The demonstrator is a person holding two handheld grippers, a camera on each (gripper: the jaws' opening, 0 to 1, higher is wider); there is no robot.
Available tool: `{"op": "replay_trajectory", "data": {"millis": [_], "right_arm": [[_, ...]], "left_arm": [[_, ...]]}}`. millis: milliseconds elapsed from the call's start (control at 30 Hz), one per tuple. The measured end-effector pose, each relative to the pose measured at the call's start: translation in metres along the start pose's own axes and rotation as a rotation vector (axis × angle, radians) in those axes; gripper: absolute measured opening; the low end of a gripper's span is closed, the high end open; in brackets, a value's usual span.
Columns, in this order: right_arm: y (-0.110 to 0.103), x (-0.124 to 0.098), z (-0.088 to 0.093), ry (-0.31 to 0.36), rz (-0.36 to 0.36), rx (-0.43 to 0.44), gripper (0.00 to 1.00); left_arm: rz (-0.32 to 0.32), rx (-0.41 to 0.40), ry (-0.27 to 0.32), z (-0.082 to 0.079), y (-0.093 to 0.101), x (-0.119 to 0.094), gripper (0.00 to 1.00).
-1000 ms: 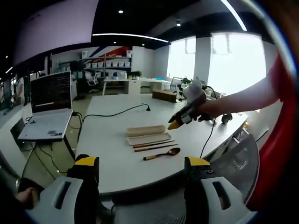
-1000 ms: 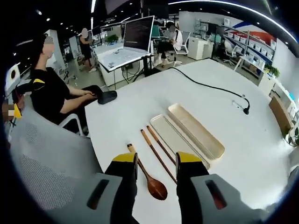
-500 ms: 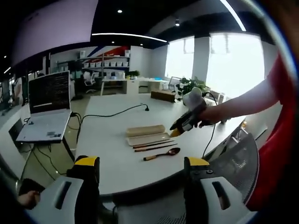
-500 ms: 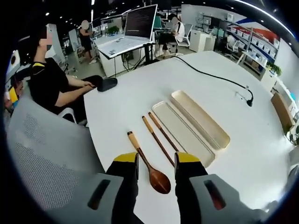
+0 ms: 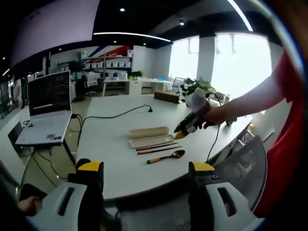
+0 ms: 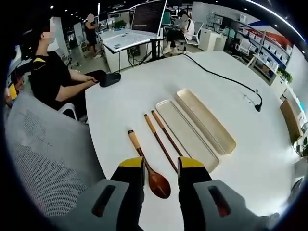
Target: Arrange the utensils inside the cutlery case until each visible utensil rests in its matching compartment.
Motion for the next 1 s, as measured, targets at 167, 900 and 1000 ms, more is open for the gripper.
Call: {"op": "replay_trajectory", "data": {"millis": [167,900,1000], "right_arm": [[0.003,0.001,-0.002,-0.001,0.005,-0.035,0.22],[0.007,0.033,-0.011,-0.069,-0.046,-0.145,0.18],[0.004,0.039,-0.012,-0.079,-0.059,-0.156,0.17]], "left_arm": [[0.014,0.0,-0.003,0.001,-0.001,0.002,0.71],[0.027,0.02,-0.047,0.004,-0.002,0.007,0.69],[0.031,0.01,-0.032,0.002,-0.004,0.004,0.68]]}}
Point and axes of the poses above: the point that each gripper's makers call its tool centre point, and the gripper's own axes: x roughly forward along the fingers, y roughly to its right, z roughly out of its underside, the point moved 10 cm from there along -x, roughly backward along the fingers
